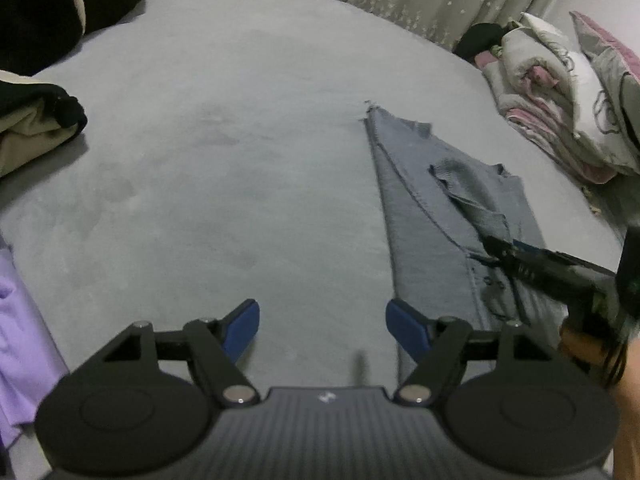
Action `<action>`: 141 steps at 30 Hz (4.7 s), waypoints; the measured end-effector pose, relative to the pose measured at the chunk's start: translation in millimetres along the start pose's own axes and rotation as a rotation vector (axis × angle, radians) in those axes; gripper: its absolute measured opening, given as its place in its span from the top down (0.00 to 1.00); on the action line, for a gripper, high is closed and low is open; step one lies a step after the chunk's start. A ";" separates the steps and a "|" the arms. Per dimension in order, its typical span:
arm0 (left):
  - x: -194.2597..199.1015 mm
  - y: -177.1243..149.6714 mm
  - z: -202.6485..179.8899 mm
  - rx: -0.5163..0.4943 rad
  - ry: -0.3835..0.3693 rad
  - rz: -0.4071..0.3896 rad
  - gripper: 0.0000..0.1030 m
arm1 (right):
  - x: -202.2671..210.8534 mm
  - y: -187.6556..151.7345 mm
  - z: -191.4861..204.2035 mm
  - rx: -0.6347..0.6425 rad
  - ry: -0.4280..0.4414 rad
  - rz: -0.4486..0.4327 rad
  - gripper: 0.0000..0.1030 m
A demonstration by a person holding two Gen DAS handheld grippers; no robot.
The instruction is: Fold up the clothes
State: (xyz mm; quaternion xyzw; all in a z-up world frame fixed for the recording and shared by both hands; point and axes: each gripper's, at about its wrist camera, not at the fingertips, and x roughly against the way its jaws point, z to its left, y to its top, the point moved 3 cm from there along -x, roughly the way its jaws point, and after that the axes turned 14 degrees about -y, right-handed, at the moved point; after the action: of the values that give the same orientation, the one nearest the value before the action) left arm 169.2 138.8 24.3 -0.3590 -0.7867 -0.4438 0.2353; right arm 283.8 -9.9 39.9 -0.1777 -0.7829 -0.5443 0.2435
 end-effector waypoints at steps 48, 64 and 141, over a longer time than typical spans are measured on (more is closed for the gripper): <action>63.4 -166.1 -50.9 -0.028 -0.192 0.050 0.65 | 240.0 -157.5 -14.7 -0.299 0.329 -0.033 0.59; 97.0 -178.4 -37.7 -0.029 -0.234 0.017 0.62 | 237.0 -169.2 -23.0 -0.525 0.298 0.043 0.96; 81.8 -173.7 -44.7 0.008 -0.134 0.029 0.66 | 164.9 -119.0 36.9 -0.181 0.240 0.024 0.85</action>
State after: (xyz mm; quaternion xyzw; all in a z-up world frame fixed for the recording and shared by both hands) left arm -14.6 68.6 10.9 -0.3985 -0.7972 -0.4119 0.1900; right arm 77.2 -14.1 32.9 -0.1420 -0.6937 -0.6270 0.3248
